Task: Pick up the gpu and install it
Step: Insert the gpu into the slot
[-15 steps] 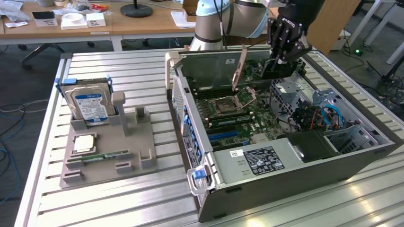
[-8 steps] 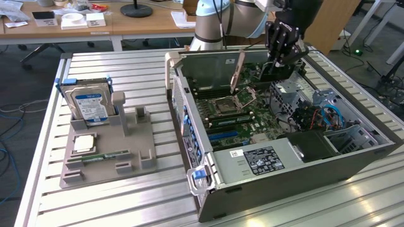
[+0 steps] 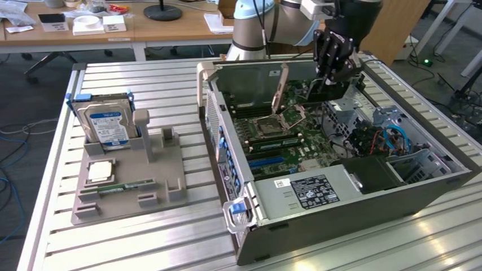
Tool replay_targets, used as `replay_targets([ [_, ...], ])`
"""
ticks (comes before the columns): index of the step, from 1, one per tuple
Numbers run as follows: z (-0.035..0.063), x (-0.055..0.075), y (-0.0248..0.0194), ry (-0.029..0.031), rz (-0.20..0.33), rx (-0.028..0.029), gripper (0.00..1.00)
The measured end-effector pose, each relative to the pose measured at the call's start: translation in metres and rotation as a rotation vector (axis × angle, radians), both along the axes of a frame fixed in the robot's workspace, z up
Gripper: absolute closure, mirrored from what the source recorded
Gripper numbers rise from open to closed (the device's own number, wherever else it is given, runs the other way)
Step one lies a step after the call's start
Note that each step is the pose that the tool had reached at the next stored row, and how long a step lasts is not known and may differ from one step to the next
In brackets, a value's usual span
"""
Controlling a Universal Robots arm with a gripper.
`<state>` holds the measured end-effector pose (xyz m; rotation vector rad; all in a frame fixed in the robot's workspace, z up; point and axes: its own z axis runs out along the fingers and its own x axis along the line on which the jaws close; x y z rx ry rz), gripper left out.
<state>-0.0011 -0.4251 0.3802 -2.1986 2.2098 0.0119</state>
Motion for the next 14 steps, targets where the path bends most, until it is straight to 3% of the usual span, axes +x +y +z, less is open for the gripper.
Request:
replay_targets([
  [3, -0.0006, -0.003, -0.0059, -0.0003, 0.000, 0.0002, 0.74],
  [9, -0.0008, -0.004, -0.0069, -0.0003, 0.000, 0.0000, 0.74],
  [14, -0.0008, -0.004, -0.0146, -0.0003, 0.000, 0.0001, 0.74],
])
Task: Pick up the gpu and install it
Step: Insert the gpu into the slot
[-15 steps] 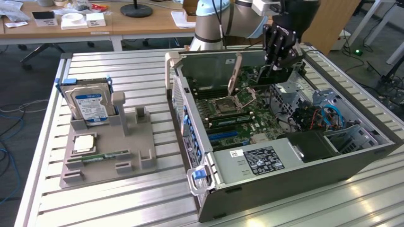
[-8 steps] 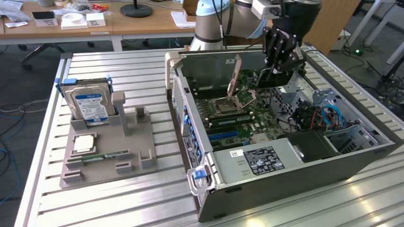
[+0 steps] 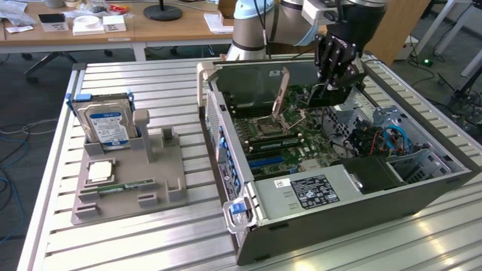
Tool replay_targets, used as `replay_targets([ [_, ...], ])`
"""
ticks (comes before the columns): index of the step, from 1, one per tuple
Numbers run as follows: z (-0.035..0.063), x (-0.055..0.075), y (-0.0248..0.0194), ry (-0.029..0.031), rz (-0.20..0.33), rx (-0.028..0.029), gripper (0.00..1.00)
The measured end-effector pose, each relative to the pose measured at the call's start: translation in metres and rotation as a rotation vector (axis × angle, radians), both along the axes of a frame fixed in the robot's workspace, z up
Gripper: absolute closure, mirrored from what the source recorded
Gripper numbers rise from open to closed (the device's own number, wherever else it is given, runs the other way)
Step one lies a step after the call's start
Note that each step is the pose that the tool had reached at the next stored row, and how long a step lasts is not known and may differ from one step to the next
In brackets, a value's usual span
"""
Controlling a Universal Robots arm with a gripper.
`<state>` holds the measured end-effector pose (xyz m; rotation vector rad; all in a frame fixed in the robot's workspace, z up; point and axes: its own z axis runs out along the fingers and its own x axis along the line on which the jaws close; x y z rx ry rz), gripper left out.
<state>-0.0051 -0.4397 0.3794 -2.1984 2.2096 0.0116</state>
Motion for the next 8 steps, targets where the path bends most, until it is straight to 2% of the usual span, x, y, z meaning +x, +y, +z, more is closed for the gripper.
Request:
replay_targets([
  [2, -0.0003, -0.0003, -0.0018, 0.0000, 0.000, 0.0001, 0.74],
  [8, -0.0098, -0.0041, -0.0019, 0.0000, 0.000, 0.0000, 0.74],
])
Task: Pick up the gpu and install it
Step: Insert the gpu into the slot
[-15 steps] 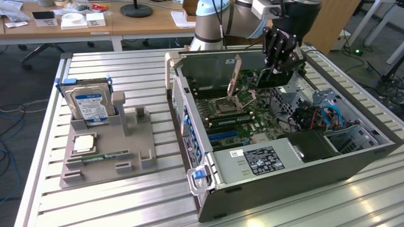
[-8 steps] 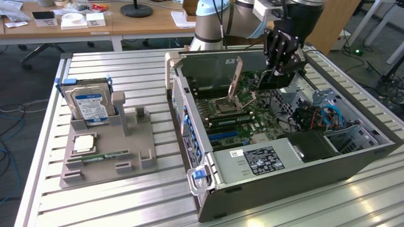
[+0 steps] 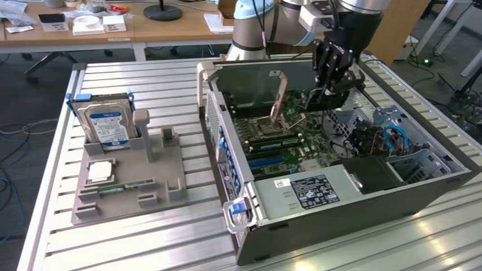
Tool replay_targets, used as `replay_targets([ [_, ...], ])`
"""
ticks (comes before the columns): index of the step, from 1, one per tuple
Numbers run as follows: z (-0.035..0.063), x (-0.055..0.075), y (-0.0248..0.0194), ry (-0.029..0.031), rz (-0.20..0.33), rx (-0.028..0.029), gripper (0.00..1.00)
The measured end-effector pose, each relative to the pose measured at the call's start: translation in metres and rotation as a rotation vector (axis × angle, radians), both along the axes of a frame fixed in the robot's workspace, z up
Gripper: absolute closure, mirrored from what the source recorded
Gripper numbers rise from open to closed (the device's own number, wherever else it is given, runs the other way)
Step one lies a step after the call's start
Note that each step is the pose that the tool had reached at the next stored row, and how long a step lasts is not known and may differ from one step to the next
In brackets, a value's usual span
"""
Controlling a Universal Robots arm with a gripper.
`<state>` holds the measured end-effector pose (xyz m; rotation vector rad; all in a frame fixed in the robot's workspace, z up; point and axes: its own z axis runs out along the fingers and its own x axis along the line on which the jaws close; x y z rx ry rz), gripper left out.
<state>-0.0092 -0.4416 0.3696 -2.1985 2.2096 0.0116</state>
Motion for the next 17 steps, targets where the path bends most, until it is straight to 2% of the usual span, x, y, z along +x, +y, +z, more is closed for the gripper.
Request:
replay_targets([
  [17, -0.0296, -0.019, 0.0000, 0.0000, 0.001, 0.0000, 0.74],
])
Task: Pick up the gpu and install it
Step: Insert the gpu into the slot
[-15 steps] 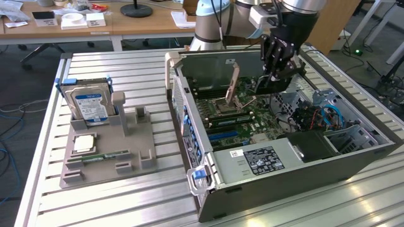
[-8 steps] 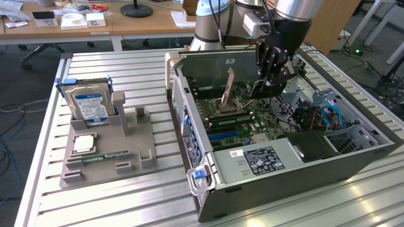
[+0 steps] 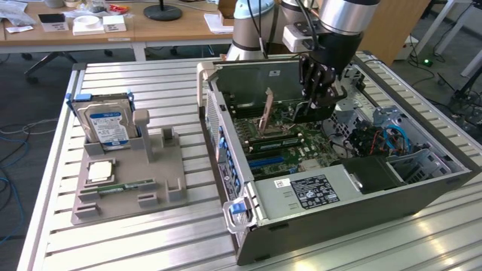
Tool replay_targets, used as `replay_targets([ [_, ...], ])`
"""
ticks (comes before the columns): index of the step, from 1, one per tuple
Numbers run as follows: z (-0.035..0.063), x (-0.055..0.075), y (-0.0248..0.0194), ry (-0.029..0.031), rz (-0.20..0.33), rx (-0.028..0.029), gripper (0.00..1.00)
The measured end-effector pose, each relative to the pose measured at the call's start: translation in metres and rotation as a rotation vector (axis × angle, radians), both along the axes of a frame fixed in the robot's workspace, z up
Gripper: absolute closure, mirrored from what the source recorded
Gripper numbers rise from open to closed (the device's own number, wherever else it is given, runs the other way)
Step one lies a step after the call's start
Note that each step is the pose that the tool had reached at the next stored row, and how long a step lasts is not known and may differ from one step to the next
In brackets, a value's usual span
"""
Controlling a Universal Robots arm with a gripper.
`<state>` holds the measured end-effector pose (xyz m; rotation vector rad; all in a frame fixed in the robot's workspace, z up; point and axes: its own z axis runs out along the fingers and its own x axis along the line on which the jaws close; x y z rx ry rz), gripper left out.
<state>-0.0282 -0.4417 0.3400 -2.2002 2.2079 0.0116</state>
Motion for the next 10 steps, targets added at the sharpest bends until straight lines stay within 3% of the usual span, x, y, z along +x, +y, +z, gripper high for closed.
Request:
replay_targets([
  [6, -0.0008, 0.0000, 0.0000, -0.0001, 0.000, 0.0004, 0.74],
  [10, -0.0078, -0.0001, 0.0000, 0.0000, 0.000, 0.0001, 0.74],
])
